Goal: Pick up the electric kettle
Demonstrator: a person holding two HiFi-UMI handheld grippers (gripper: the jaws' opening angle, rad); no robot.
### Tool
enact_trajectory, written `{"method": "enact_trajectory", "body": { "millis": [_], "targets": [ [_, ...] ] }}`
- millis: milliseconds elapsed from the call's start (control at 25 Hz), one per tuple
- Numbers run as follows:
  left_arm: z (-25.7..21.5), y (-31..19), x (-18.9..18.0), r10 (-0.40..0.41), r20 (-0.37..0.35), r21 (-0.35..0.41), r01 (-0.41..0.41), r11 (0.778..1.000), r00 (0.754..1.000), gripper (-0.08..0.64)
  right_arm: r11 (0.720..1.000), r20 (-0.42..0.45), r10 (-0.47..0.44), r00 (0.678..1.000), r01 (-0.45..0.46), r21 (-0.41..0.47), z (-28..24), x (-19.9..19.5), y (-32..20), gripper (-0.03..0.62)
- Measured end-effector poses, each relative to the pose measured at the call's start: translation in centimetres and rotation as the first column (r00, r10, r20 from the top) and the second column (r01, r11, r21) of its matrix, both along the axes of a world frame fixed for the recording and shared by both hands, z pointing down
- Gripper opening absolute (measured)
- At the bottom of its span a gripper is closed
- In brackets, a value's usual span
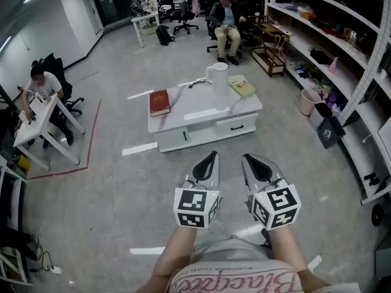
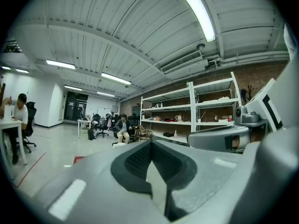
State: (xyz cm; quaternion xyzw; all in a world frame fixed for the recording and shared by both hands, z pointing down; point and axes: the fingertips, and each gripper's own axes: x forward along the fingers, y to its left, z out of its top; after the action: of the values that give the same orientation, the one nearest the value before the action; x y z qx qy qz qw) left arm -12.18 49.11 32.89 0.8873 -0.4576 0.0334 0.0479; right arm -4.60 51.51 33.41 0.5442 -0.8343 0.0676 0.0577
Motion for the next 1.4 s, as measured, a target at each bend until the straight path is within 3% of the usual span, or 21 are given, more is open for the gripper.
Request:
{"method": "enact_trajectory", "body": {
  "millis": [320, 640, 960, 1400],
  "targets": [
    [-0.7, -8.8, 0.4, 0.015, -0.012, 0.007, -0.015, 1.0, 1.0, 0.0, 1.0, -0.024, -0.012, 1.0, 0.011, -0.021, 0.0, -0.2, -8.3, 0.023],
    [-1.2, -16.8, -1.3, 0.034, -0.033, -0.007, -0.035, 0.999, 0.999, 0.0, 0.999, -0.019, 0.041, 0.999, -0.042, -0.021, -0.8, -1.2, -16.1, 0.023],
    [0.4, -21.3, -2.0, 0.063, -0.089, -0.05, -0.068, 0.996, 0.994, 0.0, 0.997, -0.035, 0.069, 0.997, -0.07, -0.03, 0.1, -2.1, -20.6, 0.023],
    [2.4, -25.9, -0.6, 0.053, -0.08, -0.095, -0.06, 0.994, 0.995, 0.0, 0.995, -0.014, 0.059, 0.998, -0.06, -0.078, 2.0, 0.0, -24.9, 0.023]
  ]
}}
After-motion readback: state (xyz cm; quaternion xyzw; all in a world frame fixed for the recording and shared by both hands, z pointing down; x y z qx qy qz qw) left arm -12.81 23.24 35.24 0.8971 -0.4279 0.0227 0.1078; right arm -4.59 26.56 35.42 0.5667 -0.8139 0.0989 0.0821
